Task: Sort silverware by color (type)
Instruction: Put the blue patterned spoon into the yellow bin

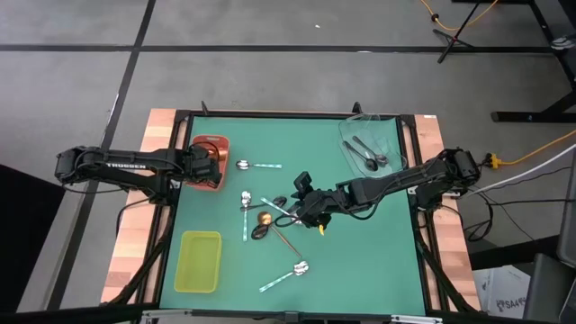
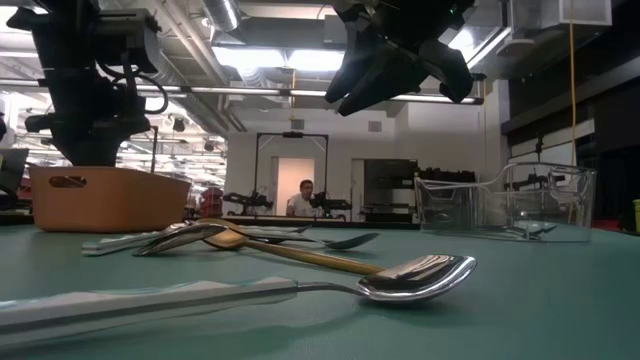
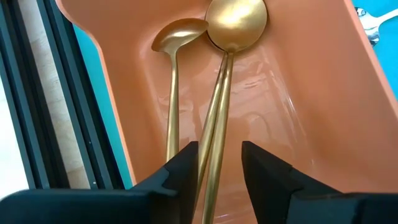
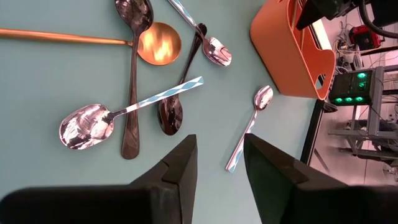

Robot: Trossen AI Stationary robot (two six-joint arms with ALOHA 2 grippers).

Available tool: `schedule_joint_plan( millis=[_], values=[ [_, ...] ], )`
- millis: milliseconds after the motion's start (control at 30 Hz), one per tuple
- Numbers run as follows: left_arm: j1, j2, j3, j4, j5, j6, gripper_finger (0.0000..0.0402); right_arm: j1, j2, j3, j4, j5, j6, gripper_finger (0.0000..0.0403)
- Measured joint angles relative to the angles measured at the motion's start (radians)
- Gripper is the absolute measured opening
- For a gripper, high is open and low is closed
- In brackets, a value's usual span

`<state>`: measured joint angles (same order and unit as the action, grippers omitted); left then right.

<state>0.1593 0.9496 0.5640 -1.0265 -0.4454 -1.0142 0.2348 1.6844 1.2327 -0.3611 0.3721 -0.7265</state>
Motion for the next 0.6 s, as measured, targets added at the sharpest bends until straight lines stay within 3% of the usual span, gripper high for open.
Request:
schedule_joint_plan(
  millis=[267,600],
  values=[
    [0.0,-0.003,0.044,-0.006,0.001,0.003,0.0104,0.0,0.0,0.0,0.0,0.0,0.0,0.0124],
    [-0.016,-0.003,0.195,0.009,0.048,0.003,0.0103,0.0,0.0,0.0,0.0,0.0,0.0,0.0124]
  ],
)
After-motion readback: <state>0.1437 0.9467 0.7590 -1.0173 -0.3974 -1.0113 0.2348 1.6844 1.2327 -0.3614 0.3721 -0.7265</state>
